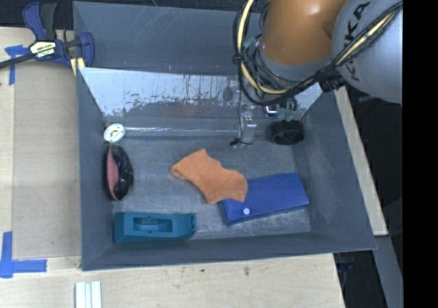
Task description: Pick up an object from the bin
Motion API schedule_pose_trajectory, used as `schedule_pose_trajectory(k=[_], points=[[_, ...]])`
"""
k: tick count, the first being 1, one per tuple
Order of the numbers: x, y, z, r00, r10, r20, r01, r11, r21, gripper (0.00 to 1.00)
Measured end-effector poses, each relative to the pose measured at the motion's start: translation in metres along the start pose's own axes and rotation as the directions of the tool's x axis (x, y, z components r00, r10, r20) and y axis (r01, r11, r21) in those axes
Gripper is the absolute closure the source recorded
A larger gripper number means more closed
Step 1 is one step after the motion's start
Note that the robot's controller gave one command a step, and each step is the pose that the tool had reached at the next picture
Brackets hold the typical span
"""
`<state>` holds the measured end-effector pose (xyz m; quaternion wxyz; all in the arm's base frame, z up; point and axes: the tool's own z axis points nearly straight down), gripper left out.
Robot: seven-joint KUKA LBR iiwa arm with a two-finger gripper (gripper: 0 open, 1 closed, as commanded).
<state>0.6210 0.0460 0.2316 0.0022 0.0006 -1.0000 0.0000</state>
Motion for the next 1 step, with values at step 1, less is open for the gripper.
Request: schedule_pose_trajectory(k=[1], points=[[-0.0011,-0.0002,-0.0054,1.0,0.001,0.009,-0.001,1.0,-0.001,0.0]])
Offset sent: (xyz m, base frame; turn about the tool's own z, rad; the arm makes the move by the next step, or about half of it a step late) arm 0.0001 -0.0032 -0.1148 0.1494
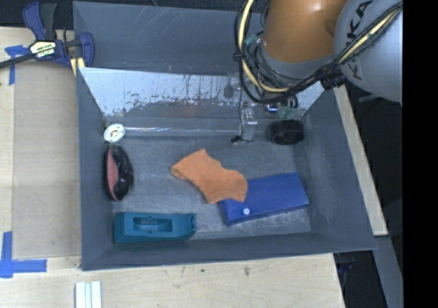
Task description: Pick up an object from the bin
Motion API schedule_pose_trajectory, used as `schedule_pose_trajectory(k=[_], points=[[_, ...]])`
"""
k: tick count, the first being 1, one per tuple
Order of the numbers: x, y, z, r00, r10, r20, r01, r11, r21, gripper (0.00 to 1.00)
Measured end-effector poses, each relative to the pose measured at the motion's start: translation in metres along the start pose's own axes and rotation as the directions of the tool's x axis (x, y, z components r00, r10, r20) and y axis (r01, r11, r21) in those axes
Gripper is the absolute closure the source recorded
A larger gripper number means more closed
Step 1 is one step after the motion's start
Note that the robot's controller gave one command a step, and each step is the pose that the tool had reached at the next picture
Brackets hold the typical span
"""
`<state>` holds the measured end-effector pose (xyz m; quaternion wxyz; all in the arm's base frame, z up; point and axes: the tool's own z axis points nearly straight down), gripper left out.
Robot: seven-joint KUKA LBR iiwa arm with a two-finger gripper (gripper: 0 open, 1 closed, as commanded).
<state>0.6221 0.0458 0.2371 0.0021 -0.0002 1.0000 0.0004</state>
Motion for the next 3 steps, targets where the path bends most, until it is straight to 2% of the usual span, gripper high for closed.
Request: schedule_pose_trajectory(k=[1,2,3], points=[[-0.001,-0.002,0.054,0.997,0.071,0.004,-0.071,0.997,0.0,0.0],[0.047,-0.001,0.108,0.993,0.119,0.0,-0.119,0.993,0.0,0.0],[0.034,-0.003,0.149,0.981,0.196,-0.002,-0.196,0.981,0.0,0.0]])
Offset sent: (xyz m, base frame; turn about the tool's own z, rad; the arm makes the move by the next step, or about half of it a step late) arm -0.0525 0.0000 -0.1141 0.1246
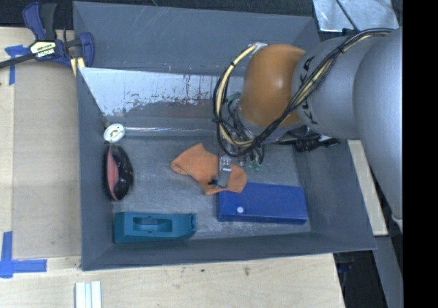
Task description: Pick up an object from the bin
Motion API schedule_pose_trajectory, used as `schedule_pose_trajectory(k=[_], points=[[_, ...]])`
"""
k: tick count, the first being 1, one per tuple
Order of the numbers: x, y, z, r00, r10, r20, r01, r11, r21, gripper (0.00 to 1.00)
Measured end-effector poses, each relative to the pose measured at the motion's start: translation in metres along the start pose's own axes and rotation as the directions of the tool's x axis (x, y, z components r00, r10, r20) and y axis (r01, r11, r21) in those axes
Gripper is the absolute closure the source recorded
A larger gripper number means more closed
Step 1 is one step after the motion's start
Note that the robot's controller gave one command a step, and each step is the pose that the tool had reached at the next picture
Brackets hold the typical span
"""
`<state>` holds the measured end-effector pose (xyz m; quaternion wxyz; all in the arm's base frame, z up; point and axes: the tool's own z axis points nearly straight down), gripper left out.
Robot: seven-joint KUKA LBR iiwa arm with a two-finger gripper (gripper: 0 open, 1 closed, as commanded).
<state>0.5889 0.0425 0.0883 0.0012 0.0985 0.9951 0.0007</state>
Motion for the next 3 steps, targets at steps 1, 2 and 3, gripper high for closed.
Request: schedule_pose_trajectory(k=[1,2,3], points=[[0.012,-0.002,0.017,1.0,-0.02,0.004,0.02,1.0,0.0,1.0],[0.012,-0.002,0.017,1.0,-0.019,0.004,0.019,1.0,0.0,1.0],[-0.016,0.003,-0.12,1.0,0.01,0.001,-0.01,1.0,0.001,1.0]])
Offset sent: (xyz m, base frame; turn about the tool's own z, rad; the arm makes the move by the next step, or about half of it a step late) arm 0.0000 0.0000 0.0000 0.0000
